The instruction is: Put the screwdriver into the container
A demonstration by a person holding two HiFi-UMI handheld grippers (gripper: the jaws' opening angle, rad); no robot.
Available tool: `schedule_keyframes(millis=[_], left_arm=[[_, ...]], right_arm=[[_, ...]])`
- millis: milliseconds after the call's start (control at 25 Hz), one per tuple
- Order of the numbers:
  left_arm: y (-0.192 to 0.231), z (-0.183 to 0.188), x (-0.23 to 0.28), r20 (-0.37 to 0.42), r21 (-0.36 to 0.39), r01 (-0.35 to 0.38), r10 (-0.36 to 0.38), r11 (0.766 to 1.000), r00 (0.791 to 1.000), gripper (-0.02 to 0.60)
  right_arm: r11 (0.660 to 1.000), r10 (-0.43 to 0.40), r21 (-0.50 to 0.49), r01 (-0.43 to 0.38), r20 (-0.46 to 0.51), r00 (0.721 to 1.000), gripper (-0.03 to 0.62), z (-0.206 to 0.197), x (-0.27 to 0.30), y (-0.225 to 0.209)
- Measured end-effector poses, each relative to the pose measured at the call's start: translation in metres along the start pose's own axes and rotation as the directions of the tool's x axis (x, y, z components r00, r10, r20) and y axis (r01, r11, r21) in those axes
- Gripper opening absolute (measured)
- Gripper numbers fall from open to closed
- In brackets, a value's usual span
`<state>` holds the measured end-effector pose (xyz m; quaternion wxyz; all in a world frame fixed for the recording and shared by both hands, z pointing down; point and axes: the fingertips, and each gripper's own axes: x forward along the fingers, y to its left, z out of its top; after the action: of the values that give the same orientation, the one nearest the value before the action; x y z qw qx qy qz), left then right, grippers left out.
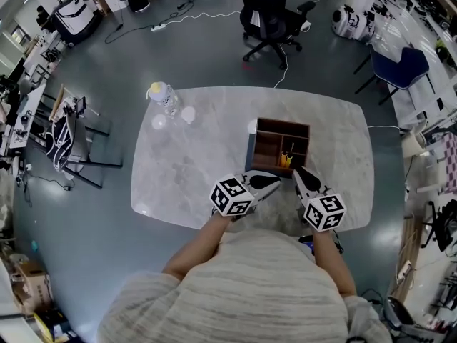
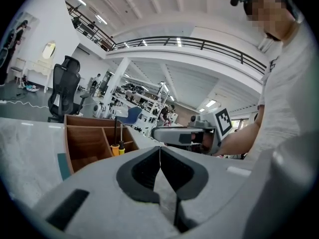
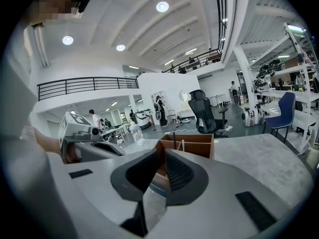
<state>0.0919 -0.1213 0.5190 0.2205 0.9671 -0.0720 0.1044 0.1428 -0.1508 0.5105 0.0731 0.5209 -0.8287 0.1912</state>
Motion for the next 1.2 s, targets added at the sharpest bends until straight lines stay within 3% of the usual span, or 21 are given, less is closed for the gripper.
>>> schedule_keyframes(millis=[640,1200], left_arm=[[-0.016,0.022,-0.019,0.084,0.066,-0.034,0.029,0.997,0.996,0.014],[-0.019,0.022,-0.018,0.092,0.076,-0.032,0.025,0.997,0.995,0.014]], right_arm=[[0.985,0.161,-0.057,-0.16,0.018,0.987,0.02,0.009,-0.019,0.05],[0.984,0.155,-0.084,-0.154,0.006,0.988,0.011,0.004,-0.021,0.056]])
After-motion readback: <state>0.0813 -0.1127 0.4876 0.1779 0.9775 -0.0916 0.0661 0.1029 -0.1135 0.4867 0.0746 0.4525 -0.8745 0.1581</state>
